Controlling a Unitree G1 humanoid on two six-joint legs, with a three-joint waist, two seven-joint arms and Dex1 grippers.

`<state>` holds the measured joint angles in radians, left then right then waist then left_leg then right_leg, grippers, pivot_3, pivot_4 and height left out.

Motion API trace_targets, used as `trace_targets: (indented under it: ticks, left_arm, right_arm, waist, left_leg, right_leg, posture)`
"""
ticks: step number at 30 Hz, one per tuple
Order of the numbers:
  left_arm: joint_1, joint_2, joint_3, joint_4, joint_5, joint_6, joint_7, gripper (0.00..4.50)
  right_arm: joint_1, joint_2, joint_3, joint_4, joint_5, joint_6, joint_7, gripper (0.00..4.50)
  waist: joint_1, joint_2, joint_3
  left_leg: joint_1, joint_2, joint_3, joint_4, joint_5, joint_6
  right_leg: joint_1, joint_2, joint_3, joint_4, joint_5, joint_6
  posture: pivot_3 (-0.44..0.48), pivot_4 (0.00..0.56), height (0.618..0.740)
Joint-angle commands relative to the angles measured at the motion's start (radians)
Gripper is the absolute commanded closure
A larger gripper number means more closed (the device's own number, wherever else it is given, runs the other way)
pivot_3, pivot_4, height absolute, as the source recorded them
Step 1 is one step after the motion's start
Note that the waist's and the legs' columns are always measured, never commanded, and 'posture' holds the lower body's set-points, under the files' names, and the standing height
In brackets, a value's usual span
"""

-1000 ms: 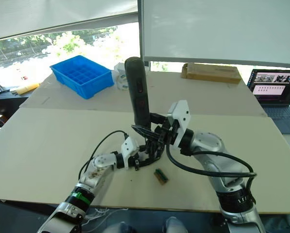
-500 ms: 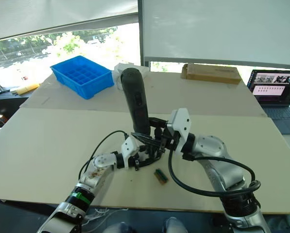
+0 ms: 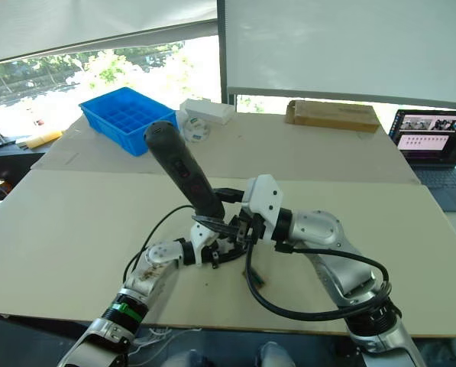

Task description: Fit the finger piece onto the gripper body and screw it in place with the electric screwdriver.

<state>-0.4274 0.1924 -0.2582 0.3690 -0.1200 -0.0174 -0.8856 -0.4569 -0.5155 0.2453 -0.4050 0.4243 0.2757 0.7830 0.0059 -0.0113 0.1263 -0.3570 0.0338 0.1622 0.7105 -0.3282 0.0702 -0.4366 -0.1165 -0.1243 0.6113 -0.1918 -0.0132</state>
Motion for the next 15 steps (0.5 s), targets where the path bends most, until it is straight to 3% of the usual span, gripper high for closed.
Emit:
trace_targets:
  ticks: [1, 5, 15]
  left_arm:
    - [0.023, 0.014, -0.019, 0.000, 0.007, 0.016, -0.029, 2.23]
    - [0.023, 0.015, -0.021, 0.000, 0.007, 0.019, -0.032, 2.23]
    - [0.026, 0.016, -0.020, -0.005, 0.007, 0.019, -0.032, 2.23]
  right_arm:
    - [0.051, -0.039, 0.018, 0.051, -0.045, 0.053, 0.025, 2.59]
    - [0.070, 0.012, -0.028, 0.037, 0.023, 0.114, -0.030, 2.59]
    - [0.094, -0.007, -0.127, 0.108, 0.052, 0.184, -0.078, 2.59]
  waist:
    - [0.002, 0.000, 0.000]
    - [0.004, 0.000, 0.000]
    - [0.003, 0.000, 0.000]
  left_leg:
    - [0.000, 0.000, 0.000, 0.000, 0.000, 0.000]
    - [-0.001, 0.000, 0.000, 0.000, 0.000, 0.000]
    - [-0.005, 0.000, -0.001, 0.000, 0.000, 0.000]
  right_leg:
    - [0.000, 0.000, 0.000, 0.000, 0.000, 0.000]
    - [0.000, 0.000, 0.000, 0.000, 0.000, 0.000]
    - [0.000, -0.001, -0.001, 0.000, 0.000, 0.000]
  posture:
    - [0.000, 0.150, 0.740]
    - [0.000, 0.150, 0.740]
    - [0.000, 0.150, 0.740]
